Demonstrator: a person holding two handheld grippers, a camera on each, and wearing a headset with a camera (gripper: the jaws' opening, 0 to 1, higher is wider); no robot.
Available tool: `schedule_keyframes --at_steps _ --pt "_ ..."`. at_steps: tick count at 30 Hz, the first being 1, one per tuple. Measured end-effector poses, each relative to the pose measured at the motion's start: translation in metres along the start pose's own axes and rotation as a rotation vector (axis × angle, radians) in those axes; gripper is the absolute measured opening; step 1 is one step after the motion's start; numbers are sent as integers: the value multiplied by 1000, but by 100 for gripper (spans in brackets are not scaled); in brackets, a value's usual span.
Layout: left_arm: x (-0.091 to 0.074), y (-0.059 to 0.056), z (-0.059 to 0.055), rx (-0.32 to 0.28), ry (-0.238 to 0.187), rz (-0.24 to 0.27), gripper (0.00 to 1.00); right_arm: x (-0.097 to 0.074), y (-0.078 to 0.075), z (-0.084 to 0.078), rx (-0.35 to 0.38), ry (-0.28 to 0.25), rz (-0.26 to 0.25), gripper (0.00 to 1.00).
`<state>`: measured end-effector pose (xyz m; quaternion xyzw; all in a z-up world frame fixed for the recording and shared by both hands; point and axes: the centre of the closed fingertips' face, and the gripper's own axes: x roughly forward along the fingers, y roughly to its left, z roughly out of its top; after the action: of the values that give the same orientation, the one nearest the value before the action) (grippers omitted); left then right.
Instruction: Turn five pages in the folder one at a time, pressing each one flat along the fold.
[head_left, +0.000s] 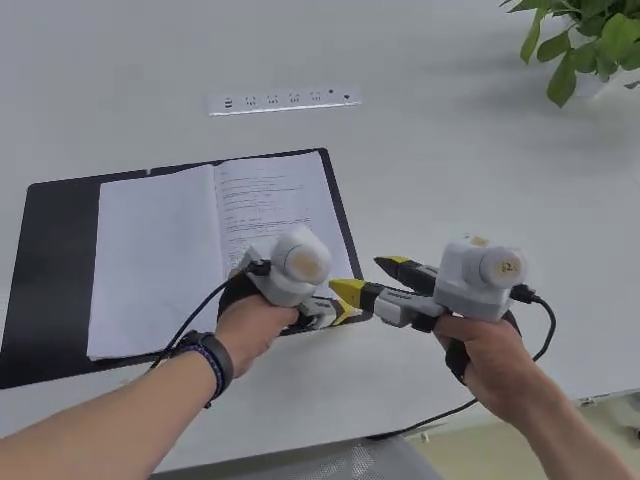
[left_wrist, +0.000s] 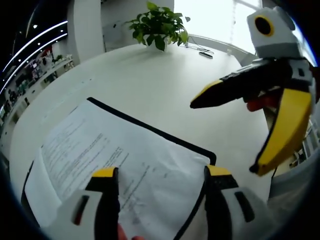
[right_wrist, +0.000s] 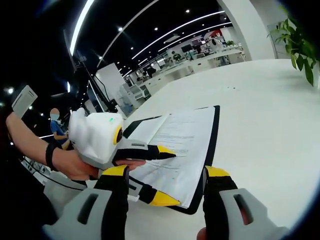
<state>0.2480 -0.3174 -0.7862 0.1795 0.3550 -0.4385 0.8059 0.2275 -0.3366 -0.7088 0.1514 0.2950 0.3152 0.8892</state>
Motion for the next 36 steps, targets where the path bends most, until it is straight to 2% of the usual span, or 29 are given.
schedule_keyframes --at_steps 6,11,15,23,36 --pt "-2 3 0 5 -19 -15 67 1 -2 -5 -11 22 7 59" --pt "-2 4 1 2 -21 -22 65 7 -8 0 5 11 9 57" --pt "-3 5 1 -2 -29 -28 64 17 -8 2 6 17 28 56" --pt "-3 5 1 -4 -32 -30 64 40 -9 -7 26 53 74 56" --pt "-4 6 2 -11 -38 -33 61 47 -9 -13 87 61 102 54"
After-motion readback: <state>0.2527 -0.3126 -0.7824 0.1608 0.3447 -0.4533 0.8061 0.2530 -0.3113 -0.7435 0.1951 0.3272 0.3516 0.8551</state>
